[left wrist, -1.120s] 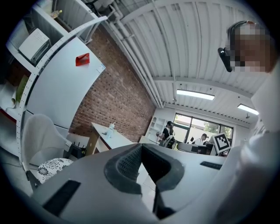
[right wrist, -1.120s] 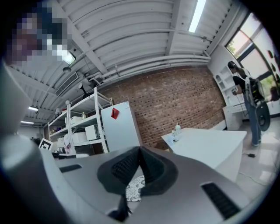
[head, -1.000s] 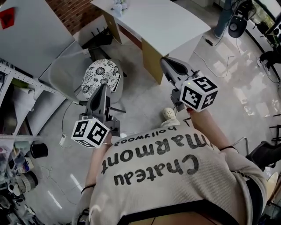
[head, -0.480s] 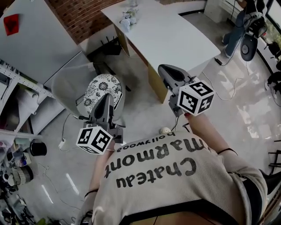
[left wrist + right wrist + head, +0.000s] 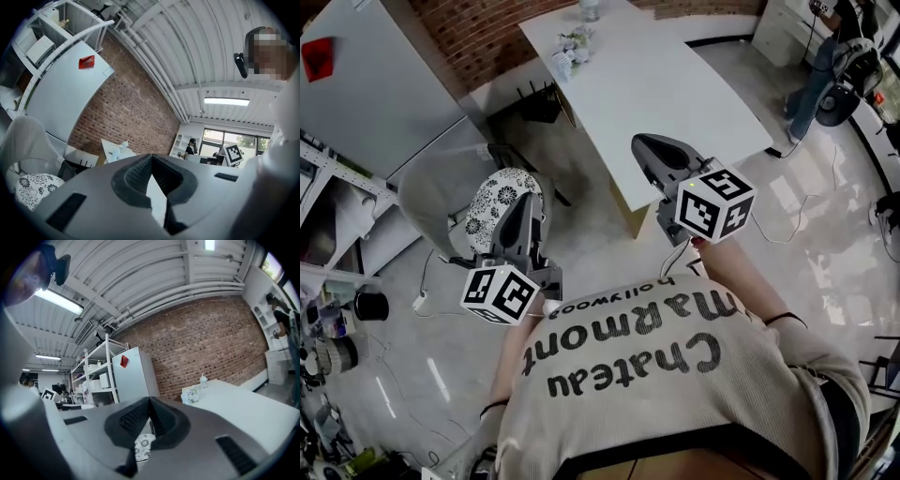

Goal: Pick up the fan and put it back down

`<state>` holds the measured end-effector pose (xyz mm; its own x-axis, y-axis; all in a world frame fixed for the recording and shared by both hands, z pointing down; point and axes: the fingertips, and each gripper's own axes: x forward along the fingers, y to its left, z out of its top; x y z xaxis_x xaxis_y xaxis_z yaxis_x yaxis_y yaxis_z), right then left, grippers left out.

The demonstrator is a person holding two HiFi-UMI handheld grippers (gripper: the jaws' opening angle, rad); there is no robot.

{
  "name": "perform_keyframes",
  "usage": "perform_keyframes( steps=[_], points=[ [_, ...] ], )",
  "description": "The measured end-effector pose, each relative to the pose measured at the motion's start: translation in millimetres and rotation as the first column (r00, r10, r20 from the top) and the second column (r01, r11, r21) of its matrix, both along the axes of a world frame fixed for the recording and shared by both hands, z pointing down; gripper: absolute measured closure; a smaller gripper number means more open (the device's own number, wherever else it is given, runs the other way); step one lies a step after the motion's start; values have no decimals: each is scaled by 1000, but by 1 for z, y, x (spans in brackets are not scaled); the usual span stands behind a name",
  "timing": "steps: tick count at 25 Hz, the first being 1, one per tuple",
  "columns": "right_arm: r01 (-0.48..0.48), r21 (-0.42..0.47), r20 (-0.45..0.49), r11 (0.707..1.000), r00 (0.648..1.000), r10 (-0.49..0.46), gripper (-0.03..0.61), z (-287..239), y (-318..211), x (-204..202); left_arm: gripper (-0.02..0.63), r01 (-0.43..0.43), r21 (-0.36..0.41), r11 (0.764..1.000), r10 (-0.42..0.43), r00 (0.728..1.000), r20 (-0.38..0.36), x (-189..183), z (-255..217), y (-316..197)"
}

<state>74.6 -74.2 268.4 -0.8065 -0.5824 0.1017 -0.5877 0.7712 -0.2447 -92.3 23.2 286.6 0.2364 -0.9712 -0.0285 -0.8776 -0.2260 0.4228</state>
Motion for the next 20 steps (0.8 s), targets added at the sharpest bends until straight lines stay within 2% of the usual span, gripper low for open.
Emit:
perform_keyframes(
  steps=[8,20],
  points=[
    [18,-17,8,1000,1000,-18,575,15,-37,45,614,28,-8,1000,-28,1000,-1,45,10,-28],
    [50,-105,20,993,999,-48,575,53,-37,55,614,41,-46,998,-40,999,9,59,26,-28]
  ],
)
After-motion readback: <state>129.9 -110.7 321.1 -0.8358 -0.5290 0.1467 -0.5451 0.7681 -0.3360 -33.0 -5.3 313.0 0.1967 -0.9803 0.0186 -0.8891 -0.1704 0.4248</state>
